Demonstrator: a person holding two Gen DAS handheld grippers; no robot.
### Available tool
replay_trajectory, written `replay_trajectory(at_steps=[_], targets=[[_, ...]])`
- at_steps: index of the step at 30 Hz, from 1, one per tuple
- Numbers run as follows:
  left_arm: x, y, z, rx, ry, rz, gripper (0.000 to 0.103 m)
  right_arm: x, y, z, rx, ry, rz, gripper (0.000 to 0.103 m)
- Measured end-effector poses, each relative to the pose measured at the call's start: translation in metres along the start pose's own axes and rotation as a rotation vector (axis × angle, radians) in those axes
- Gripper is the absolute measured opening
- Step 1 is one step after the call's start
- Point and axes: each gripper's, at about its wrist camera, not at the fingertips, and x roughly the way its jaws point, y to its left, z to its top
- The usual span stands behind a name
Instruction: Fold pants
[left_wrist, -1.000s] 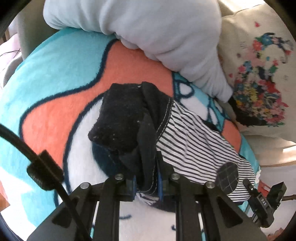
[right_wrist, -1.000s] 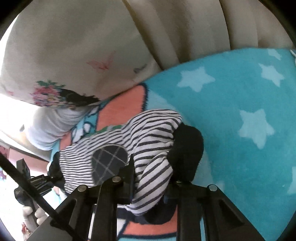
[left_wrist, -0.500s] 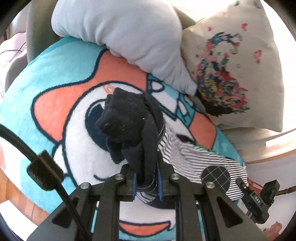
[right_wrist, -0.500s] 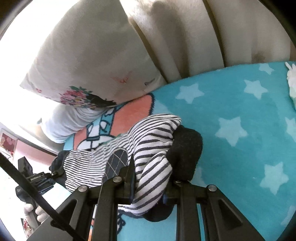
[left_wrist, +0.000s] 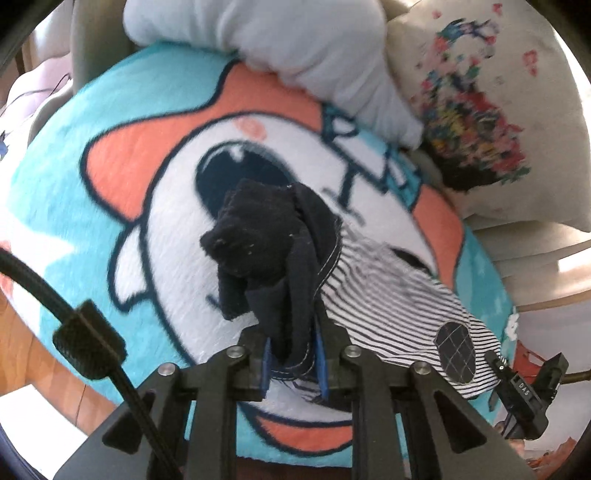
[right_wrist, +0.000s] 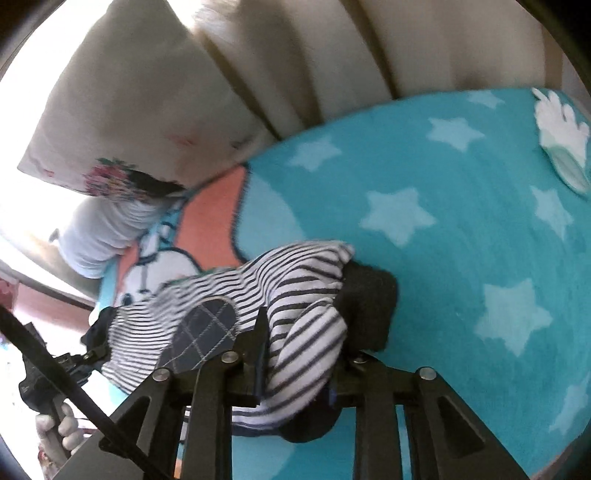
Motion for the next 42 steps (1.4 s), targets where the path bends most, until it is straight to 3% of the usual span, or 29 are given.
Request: replay_trajectory(at_steps=[5,12,17,25,42], targets=[[-0.002,0.017,-0.002,-0.061,0.018,-0.02,0.026,-0.007,-0.021,-0.003,0.076,-0.041,-0.065,0.043],[-0.023,0.029,-0.001,-0.095,-0.049,0.018,0.034,-0.026,-0.026,-0.002,0.101,-0.103,-0.126,0.043],[-0.036,0.016,-0.007,0.026,-0.118,0.129,0.037,-0.03,-0.012,-0.007,0.047,-0.116,-0.135,0.049],[-0.034,-0.003,-0.02,0.159,-0.107,0.24,0.038,-0.02,0.03,-0.023,-0.056,-0.087,-0.151,0.057],[-0.022,-0.028,-0.049,0.264,-0.077,0.238,0.04,-0.014,0.06,-0.059,-0.166,-0.034,-0.157,0.057]])
